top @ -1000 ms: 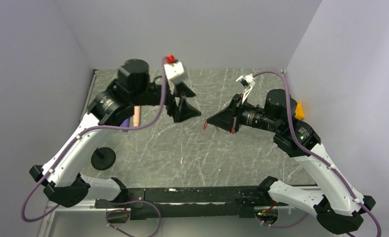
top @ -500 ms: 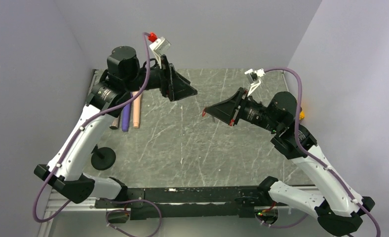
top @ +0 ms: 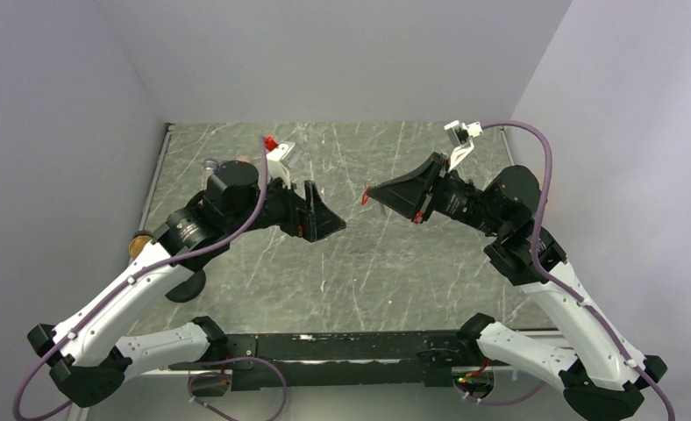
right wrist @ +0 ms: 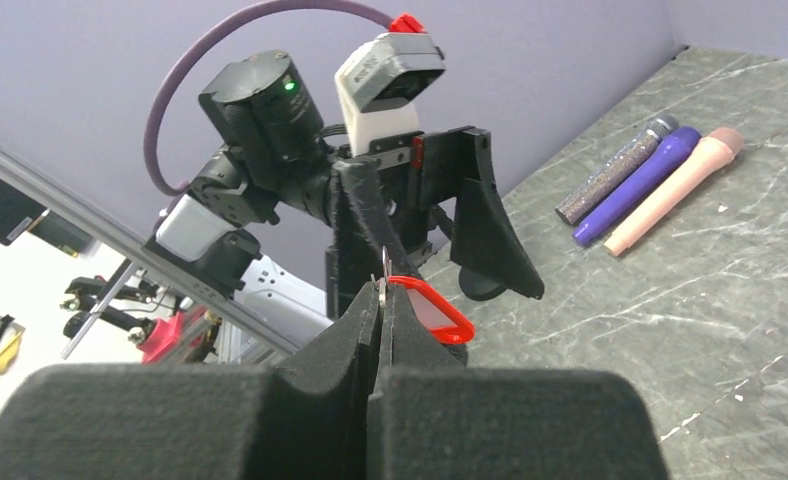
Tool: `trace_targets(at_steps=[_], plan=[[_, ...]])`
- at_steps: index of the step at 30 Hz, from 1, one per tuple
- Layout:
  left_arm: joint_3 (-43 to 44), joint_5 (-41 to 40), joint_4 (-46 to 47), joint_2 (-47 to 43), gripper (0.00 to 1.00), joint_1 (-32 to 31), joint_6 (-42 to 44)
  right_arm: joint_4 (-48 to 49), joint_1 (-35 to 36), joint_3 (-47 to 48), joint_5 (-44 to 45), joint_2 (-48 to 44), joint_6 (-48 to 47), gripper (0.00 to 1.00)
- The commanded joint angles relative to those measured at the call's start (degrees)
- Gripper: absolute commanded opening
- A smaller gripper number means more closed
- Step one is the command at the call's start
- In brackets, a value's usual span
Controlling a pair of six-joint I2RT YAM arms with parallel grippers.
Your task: Remove the keys from the keyring
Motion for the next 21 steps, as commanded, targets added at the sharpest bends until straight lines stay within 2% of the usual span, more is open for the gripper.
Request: trace_targets(at_steps=[1,2,4,9,11,13,16,21], plan=[[-2.9,1.2,10.1,-2.6,1.0,-0.9,-3.8,4.0,-0.8,0.3,-1.4,-0.1,-0.9,0.0],[-5.0,3.9,13.9,-3.7,1.0,-0.8,-5.1,4.1,-0.9,0.5,-1.7,0.1,-0.9,0.0],[-10.2,4.3,22.6,-7.3,0.99,-0.6,-8.1,3.7,-1.2,0.9,-2.0,0.4,-1.0,0.0],[-12.9,3.3,23.3,-10.2,0.99,1.4,-11.2,3.5,-1.3,0.1,-1.0,-0.5,-0.6,0.0],[-8.4,5.3,19.5,-7.8,1.0,2.3,-7.3,2.9,-1.4,0.0,-0.7,-0.7,-1.0,0.0],[-2.2,11.9,16.3,-3.9,0.99,5.6,-4.6,1.2,-1.6,1.3,-1.5,0.0,-2.5,0.0],[5.8,21.7,17.6,1.6,0.93,10.1,-3.9,-3.8,-2.1,5.3,-3.2,2.5,-5.0,0.0],[16.1,29.4,13.5,5.9,0.95,13.0,1.8,-5.8,-2.3,7.4,-7.3,4.4,-4.6,0.0]])
